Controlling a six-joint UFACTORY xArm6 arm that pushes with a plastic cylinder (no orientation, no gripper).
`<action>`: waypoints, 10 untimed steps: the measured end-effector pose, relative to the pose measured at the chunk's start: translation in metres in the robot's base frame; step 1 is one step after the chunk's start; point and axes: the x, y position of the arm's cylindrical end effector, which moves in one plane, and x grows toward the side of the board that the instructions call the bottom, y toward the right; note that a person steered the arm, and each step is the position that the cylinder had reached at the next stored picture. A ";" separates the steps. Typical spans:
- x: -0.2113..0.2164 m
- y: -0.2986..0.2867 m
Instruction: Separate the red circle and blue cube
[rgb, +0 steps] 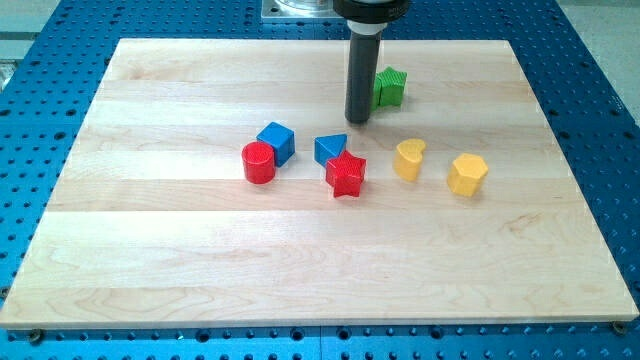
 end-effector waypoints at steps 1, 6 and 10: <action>0.001 -0.089; 0.035 -0.055; 0.013 0.088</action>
